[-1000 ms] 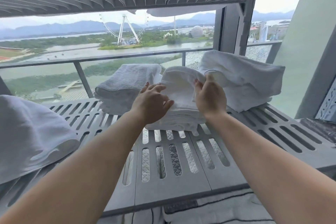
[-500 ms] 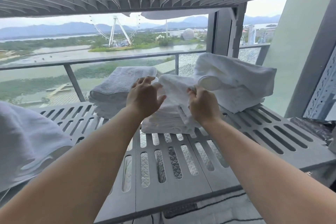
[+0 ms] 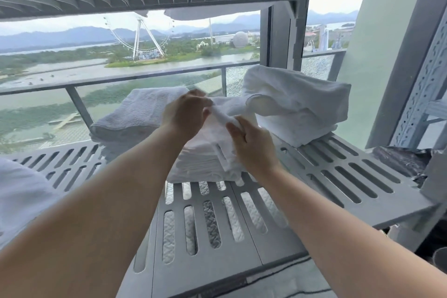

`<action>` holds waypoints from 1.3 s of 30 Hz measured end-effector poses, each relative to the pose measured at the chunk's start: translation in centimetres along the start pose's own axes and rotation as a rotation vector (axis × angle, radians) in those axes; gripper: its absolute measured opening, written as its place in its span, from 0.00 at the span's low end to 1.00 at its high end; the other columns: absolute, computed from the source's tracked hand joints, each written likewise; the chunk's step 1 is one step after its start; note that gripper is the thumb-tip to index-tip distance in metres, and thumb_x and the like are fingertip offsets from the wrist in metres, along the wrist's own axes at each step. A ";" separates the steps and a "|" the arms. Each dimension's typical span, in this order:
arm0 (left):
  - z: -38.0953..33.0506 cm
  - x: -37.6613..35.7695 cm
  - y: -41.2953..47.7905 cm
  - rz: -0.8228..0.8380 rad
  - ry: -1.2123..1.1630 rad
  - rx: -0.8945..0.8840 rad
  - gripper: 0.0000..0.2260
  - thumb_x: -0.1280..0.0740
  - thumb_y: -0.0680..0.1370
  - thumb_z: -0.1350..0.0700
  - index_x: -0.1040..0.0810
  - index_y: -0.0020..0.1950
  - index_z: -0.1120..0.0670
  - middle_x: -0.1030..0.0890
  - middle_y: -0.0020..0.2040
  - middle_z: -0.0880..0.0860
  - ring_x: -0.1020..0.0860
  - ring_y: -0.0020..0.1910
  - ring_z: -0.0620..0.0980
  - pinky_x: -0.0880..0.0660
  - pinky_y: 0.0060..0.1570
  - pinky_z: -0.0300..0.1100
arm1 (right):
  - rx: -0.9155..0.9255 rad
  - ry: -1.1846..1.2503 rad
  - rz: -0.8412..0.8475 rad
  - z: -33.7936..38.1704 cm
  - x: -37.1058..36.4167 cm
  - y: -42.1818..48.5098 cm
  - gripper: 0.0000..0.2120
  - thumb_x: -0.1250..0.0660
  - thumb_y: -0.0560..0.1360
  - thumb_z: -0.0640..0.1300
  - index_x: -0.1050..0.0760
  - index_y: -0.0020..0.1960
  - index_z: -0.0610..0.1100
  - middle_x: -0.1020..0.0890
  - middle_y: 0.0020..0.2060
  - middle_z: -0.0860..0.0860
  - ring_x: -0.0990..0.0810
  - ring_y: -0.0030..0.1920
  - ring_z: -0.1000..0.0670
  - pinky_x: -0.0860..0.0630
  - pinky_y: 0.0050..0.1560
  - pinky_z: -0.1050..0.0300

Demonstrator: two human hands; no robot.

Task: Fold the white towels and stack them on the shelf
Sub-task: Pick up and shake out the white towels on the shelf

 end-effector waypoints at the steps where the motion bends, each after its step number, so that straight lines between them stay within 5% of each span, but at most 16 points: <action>1: 0.1 0.4 0.0 -0.032 0.001 0.021 0.10 0.33 0.81 0.52 0.17 0.60 0.45 0.20 0.64 0.50 0.20 0.59 0.57 0.21 0.50 0.52 | -0.030 0.023 0.039 -0.2 -0.1 0.0 0.18 0.44 0.82 0.57 0.19 0.50 0.49 0.18 0.32 0.53 0.20 0.32 0.54 0.24 0.34 0.52; 5: 1.1 1.5 -0.2 -0.144 -0.152 0.152 0.10 0.34 0.81 0.54 0.15 0.58 0.45 0.14 0.54 0.50 0.18 0.53 0.57 0.22 0.49 0.49 | -0.252 -0.007 0.029 -2.0 0.2 1.2 0.20 0.43 0.79 0.57 0.17 0.52 0.47 0.15 0.48 0.51 0.20 0.51 0.48 0.27 0.49 0.53; 7: 1.6 1.9 -0.4 -0.163 -0.279 0.178 0.10 0.33 0.80 0.58 0.15 0.57 0.48 0.13 0.53 0.51 0.17 0.54 0.54 0.22 0.54 0.47 | -0.424 -0.098 0.039 -3.4 0.3 2.0 0.18 0.37 0.76 0.53 0.23 0.62 0.45 0.18 0.57 0.45 0.23 0.60 0.43 0.30 0.54 0.53; 11: 2.2 2.9 -0.8 -0.168 -0.462 0.182 0.11 0.32 0.80 0.61 0.14 0.57 0.51 0.13 0.52 0.50 0.15 0.50 0.52 0.20 0.56 0.46 | -0.633 0.057 0.077 -4.6 0.0 2.4 0.32 0.29 0.72 0.55 0.31 0.71 0.40 0.20 0.62 0.43 0.22 0.63 0.42 0.32 0.53 0.55; 14: 2.9 3.4 -0.8 -0.159 -0.603 0.211 0.10 0.33 0.80 0.61 0.14 0.56 0.52 0.13 0.50 0.51 0.15 0.47 0.53 0.17 0.51 0.52 | -0.543 0.012 0.038 -3.5 0.5 3.6 0.17 0.28 0.71 0.52 0.19 0.54 0.43 0.15 0.47 0.46 0.18 0.49 0.43 0.28 0.45 0.55; 18: 3.9 4.8 -0.4 -0.222 -0.848 0.285 0.09 0.32 0.80 0.60 0.14 0.56 0.52 0.14 0.53 0.53 0.15 0.51 0.50 0.15 0.46 0.51 | -0.425 0.028 -0.156 -0.7 1.9 5.3 0.07 0.32 0.73 0.50 0.22 0.46 0.47 0.19 0.40 0.49 0.22 0.42 0.44 0.34 0.42 0.56; 24: 3.8 9.0 0.7 -0.343 -1.099 0.238 0.12 0.34 0.79 0.63 0.13 0.54 0.52 0.14 0.46 0.52 0.18 0.43 0.46 0.21 0.38 0.41 | -0.303 0.176 -0.320 3.4 1.7 6.0 0.07 0.37 0.77 0.47 0.29 0.54 0.47 0.21 0.52 0.47 0.25 0.49 0.45 0.36 0.45 0.55; 28: 3.7 11.5 -0.8 -0.413 -1.135 0.223 0.14 0.34 0.77 0.64 0.12 0.48 0.48 0.13 0.47 0.53 0.18 0.42 0.50 0.19 0.45 0.53 | -0.172 0.163 -0.347 6.2 1.0 5.1 0.14 0.38 0.79 0.46 0.30 0.62 0.42 0.25 0.56 0.48 0.25 0.55 0.44 0.33 0.51 0.55; 33: 5.5 15.1 -2.8 -0.426 -1.259 0.262 0.08 0.34 0.77 0.66 0.16 0.48 0.61 0.19 0.41 0.56 0.25 0.38 0.51 0.30 0.40 0.46 | -0.012 0.150 -0.383 10.5 1.1 4.6 0.22 0.37 0.78 0.48 0.31 0.69 0.42 0.30 0.70 0.48 0.28 0.66 0.45 0.31 0.66 0.51; 39: 7.2 19.7 -5.3 -0.324 -1.249 0.256 0.04 0.31 0.71 0.56 0.17 0.39 0.54 0.23 0.36 0.54 0.29 0.37 0.53 0.32 0.41 0.48 | -0.037 0.386 -0.448 15.2 -0.1 3.1 0.04 0.41 0.76 0.49 0.33 0.48 0.50 0.23 0.44 0.51 0.25 0.44 0.49 0.28 0.45 0.52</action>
Point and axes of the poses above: each hand's wrist, its own y-axis towards the middle knuckle, its own x-axis out of the back of the hand, z = x × y, the point moved 4 cm from there along y, towards the middle knuckle
